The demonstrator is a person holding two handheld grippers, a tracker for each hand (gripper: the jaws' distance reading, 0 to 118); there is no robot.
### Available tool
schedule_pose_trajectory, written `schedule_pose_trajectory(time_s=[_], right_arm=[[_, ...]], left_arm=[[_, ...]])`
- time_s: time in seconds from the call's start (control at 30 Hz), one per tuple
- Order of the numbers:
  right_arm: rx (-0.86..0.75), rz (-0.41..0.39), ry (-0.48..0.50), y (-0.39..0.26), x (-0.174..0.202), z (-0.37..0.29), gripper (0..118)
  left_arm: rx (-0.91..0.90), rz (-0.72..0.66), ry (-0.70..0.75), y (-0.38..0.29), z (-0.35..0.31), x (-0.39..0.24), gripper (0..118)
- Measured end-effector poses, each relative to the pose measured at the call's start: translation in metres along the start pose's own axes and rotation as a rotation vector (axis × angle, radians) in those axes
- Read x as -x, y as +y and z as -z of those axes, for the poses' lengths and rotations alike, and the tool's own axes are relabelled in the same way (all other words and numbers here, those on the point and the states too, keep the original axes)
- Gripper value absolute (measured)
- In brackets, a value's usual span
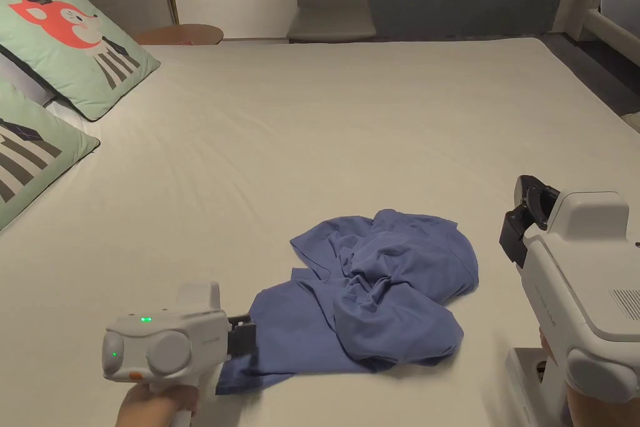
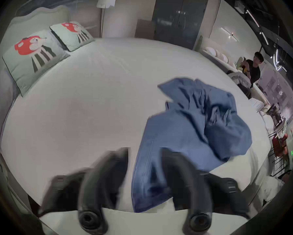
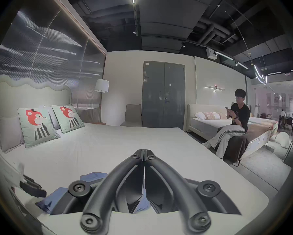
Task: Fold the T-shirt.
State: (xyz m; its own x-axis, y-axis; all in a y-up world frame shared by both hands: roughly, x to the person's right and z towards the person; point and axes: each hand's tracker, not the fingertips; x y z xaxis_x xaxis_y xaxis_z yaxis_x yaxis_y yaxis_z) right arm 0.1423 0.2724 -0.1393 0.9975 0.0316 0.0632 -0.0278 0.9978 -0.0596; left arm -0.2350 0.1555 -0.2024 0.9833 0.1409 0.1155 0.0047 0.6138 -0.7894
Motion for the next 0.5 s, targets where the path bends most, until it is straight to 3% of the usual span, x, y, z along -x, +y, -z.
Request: schedule_pose_trajectory(time_s=[0.03, 0.07, 0.17, 0.23, 0.27, 0.4, 0.47, 0.5], right_arm=[[0.003, -0.001, 0.0, -0.002, 0.0, 0.0, 1], [0.008, -0.001, 0.0, -0.003, 0.001, 0.0, 1], [0.022, 0.001, 0.004, -0.008, 0.002, 0.002, 1], [0.034, 0.009, 0.007, -0.01, 0.001, 0.002, 1], [0.039, 0.012, 0.009, -0.011, 0.001, 0.003, 1], [0.066, 0.008, 0.02, -0.021, 0.003, 0.009, 1], [0.083, 0.002, 0.02, -0.024, 0.002, 0.012, 1], [0.098, 0.0, 0.021, -0.026, 0.001, 0.016, 1]], left_arm=[[0.003, 0.0, 0.019, -0.004, 0.003, -0.001, 93], [0.002, 0.002, 0.029, -0.008, 0.004, -0.004, 95], [0.005, -0.007, 0.049, -0.016, 0.007, -0.013, 89], [0.048, -0.002, 0.043, -0.02, 0.014, -0.016, 52], [0.053, 0.001, 0.031, -0.024, 0.016, -0.019, 42], [0.029, 0.049, 0.056, -0.03, 0.02, -0.033, 32], [0.008, 0.044, 0.005, -0.028, 0.016, -0.036, 4], [0.009, 0.044, 0.024, -0.027, 0.012, -0.04, 4]])
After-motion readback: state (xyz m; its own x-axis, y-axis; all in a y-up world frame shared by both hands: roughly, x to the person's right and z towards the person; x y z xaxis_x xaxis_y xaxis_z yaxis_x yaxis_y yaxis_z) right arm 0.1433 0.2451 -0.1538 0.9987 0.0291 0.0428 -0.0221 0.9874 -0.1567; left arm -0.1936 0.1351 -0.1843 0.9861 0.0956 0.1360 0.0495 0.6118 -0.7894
